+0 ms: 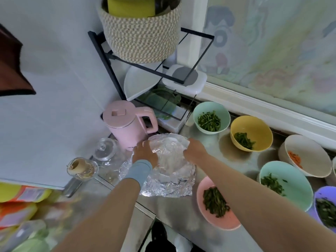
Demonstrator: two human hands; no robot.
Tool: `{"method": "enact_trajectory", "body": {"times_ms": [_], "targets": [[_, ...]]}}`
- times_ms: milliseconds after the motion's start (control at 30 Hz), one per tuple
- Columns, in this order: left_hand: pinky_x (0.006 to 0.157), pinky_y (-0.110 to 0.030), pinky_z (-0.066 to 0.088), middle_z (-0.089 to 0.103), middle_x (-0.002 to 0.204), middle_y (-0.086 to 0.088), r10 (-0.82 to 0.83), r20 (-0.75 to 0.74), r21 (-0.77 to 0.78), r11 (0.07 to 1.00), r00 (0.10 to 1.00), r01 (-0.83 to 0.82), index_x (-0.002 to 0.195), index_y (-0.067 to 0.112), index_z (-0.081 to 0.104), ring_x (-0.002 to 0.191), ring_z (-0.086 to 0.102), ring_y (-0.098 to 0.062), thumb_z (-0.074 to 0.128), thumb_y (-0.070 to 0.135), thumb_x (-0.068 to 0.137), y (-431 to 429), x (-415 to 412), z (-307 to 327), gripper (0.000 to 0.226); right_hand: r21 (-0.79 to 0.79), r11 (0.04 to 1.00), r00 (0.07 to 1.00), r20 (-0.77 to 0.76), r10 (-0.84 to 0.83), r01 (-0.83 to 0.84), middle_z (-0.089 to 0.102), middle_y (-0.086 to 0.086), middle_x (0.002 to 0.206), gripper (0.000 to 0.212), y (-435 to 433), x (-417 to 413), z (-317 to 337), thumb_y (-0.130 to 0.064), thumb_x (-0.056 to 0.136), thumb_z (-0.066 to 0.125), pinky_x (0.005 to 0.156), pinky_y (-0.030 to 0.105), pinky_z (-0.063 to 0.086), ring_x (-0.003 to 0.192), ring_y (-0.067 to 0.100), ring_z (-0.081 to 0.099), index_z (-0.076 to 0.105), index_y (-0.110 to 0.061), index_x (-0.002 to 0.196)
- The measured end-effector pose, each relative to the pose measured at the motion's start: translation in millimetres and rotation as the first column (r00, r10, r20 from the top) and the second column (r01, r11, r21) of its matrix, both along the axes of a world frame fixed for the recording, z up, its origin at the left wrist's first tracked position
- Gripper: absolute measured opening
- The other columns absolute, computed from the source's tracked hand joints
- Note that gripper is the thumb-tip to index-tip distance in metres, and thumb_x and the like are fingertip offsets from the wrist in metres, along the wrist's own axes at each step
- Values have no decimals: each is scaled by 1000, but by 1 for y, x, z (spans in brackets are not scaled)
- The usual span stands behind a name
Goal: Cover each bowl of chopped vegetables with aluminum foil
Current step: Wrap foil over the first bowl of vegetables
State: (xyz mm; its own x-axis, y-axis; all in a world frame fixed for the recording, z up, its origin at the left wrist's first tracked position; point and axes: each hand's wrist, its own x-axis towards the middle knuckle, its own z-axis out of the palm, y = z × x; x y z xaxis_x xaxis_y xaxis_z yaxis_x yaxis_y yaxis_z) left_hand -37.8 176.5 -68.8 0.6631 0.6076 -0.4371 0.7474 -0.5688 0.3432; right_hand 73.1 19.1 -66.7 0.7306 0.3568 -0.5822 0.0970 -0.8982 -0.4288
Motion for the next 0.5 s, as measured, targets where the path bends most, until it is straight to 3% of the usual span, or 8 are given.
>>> {"method": "enact_trajectory", "body": {"times_ms": [100, 233, 333, 367, 433, 467, 500], "targets": [[112, -44, 35, 27, 155, -8, 76, -8, -166, 983, 997, -77, 154, 21, 18, 140, 32, -31, 56, 24, 94, 13, -7, -10, 70, 48, 982, 982, -36, -184, 185, 48, 15, 136, 63, 14, -4, -9, -8, 85, 57, 97, 36, 47, 123, 31, 49, 34, -6, 144], [109, -42, 37, 30, 153, -8, 108, 55, -212, 973, 993, -94, 154, 21, 19, 138, 36, -30, 55, 22, 94, 20, -14, -10, 69, 140, 932, 941, 5, -338, 334, 50, 8, 133, 79, 21, -12, -12, -4, 77, 56, 93, 45, 52, 117, 29, 54, 28, -19, 149], [108, -43, 41, 35, 149, -9, 120, 106, -211, 973, 987, -96, 152, 20, 21, 135, 40, -31, 57, 21, 94, 23, -20, -6, 69, 217, 883, 903, 12, -429, 416, 55, 3, 129, 77, 22, -21, -3, -9, 79, 65, 70, 33, 56, 99, 22, 60, 31, -19, 148], [107, -43, 42, 35, 149, -9, 120, 118, -202, 975, 986, -94, 152, 20, 21, 134, 41, -31, 57, 22, 94, 24, -21, -4, 69, 263, 855, 889, -30, -457, 448, 60, 0, 117, 68, 21, -23, 3, -11, 79, 69, 58, 25, 52, 86, 17, 61, 41, -18, 141], [105, -43, 42, 35, 148, -9, 104, 138, -169, 982, 985, -80, 153, 19, 18, 132, 42, -31, 56, 23, 95, 27, -25, 0, 69, 317, 836, 890, -77, -449, 449, 60, -3, 80, 31, 20, -26, 9, -11, 77, 76, 46, 19, 42, 59, 10, 53, 61, -15, 104], [106, -43, 41, 33, 149, -10, 86, 148, -144, 987, 985, -65, 153, 19, 15, 133, 40, -32, 55, 24, 96, 28, -28, 1, 70, 327, 848, 906, -83, -415, 418, 53, -3, 68, 22, 19, -28, 13, -12, 76, 78, 46, 20, 38, 53, 10, 46, 58, -16, 84], [108, -44, 39, 30, 151, -10, 64, 159, -119, 992, 985, -45, 154, 18, 11, 135, 37, -32, 54, 24, 96, 29, -31, 3, 72, 340, 860, 924, -96, -371, 381, 46, -2, 63, 29, 18, -30, 15, -13, 75, 80, 47, 22, 36, 52, 11, 41, 51, -16, 73]]}}
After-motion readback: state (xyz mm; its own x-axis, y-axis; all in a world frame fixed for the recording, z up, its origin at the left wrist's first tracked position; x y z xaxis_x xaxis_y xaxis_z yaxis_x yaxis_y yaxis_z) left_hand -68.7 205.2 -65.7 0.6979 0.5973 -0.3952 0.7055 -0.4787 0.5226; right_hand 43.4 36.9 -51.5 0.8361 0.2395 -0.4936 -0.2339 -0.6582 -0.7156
